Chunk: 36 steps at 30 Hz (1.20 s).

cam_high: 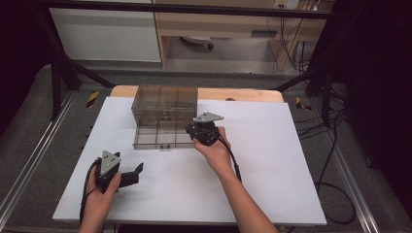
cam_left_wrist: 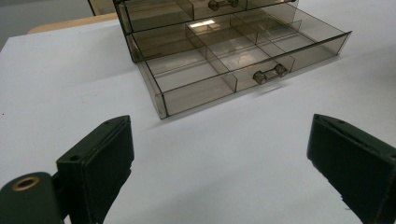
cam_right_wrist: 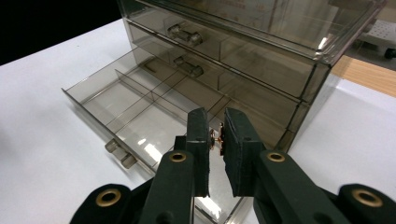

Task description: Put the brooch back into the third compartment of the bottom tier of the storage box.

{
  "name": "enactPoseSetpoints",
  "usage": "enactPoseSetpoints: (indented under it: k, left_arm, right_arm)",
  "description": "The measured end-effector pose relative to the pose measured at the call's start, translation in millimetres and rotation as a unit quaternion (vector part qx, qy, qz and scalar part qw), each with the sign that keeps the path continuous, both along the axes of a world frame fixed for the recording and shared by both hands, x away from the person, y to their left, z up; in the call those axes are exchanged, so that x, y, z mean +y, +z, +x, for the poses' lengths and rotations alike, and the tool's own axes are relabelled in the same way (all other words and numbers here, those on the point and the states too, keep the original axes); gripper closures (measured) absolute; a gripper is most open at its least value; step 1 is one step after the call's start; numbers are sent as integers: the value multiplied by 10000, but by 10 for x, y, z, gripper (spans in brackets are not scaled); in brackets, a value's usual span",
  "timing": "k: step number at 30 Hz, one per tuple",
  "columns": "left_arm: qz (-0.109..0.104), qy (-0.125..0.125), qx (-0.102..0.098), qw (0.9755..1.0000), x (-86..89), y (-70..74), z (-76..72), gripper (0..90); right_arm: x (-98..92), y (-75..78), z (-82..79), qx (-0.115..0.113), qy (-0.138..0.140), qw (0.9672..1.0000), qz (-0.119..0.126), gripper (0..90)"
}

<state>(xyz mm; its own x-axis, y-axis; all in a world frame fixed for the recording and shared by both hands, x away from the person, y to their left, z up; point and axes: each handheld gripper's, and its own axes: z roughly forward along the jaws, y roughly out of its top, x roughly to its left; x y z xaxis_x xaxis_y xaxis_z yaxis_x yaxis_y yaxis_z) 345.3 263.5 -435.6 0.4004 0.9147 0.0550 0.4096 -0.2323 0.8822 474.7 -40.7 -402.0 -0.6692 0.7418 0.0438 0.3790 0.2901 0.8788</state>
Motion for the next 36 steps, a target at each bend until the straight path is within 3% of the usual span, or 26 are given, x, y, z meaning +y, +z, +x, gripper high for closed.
enactPoseSetpoints:
  k: [36]
  left_arm:
    - [-7, -8, 14, 10000, 5, 1, -2, 73]
  right_arm:
    - [110, -193, 90, 330, 58, 9989, -324, 807]
